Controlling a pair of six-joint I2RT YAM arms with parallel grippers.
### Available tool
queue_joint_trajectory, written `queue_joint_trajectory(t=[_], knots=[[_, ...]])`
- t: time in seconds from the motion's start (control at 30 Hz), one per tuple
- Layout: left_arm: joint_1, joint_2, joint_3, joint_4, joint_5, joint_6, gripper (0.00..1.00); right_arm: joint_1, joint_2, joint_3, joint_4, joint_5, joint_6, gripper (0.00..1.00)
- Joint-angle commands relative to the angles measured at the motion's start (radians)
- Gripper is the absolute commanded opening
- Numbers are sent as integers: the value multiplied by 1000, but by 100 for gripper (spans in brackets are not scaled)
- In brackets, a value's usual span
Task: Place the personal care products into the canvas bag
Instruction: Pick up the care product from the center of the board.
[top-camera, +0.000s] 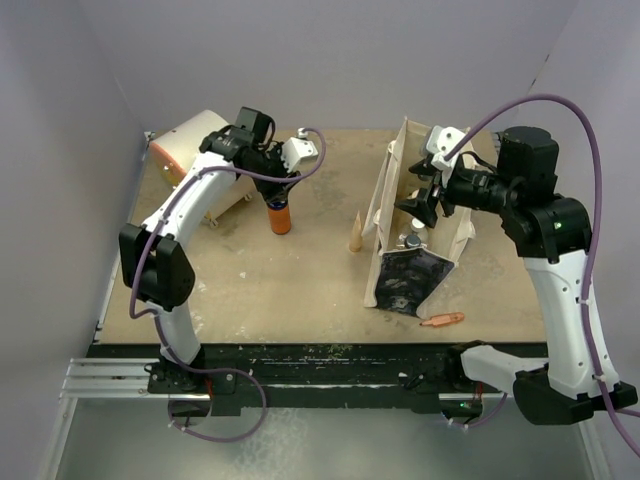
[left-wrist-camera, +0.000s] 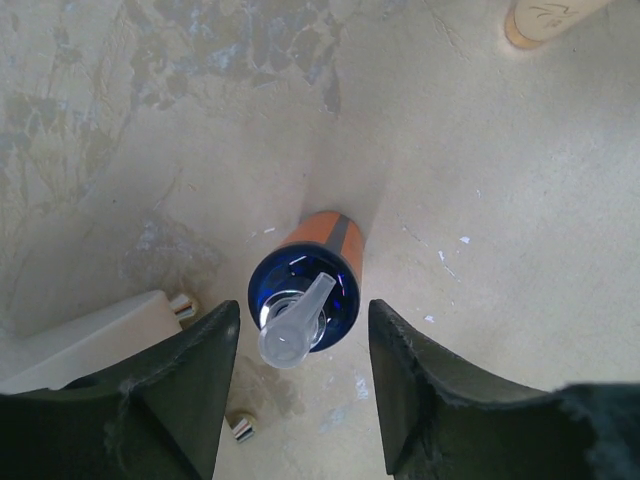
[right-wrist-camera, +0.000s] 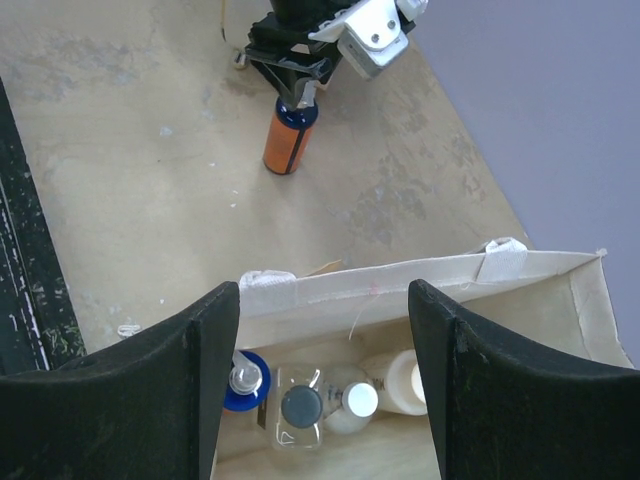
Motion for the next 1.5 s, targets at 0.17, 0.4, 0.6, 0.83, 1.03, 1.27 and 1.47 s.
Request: queue_joint_trajectory(t=[0.17, 0.4, 0.6, 0.83, 1.03, 1.27, 1.47], knots=[[5, 25, 72, -14, -6, 26, 46, -7, -13, -7, 4, -33, 10, 71], [5, 50, 97, -35, -33, 30, 49, -9, -14, -10, 4, -33, 11, 71], [6, 51, 96, -33, -24, 31, 42, -11, -16, -15, 3, -36, 9, 71], [4, 50, 94, -52, -2, 64, 17, -11, -19, -22, 4, -30, 10, 71], [1, -21, 63, -25, 24, 90, 0, -18, -22, -12, 4, -28, 19, 71], [-64, -126, 86, -15, -29, 32, 0, -36, -26, -11, 7, -16, 33, 71], [-161, -181, 164, -60, -108, -32, 0, -59, -42, -24, 15, 34, 49, 72]])
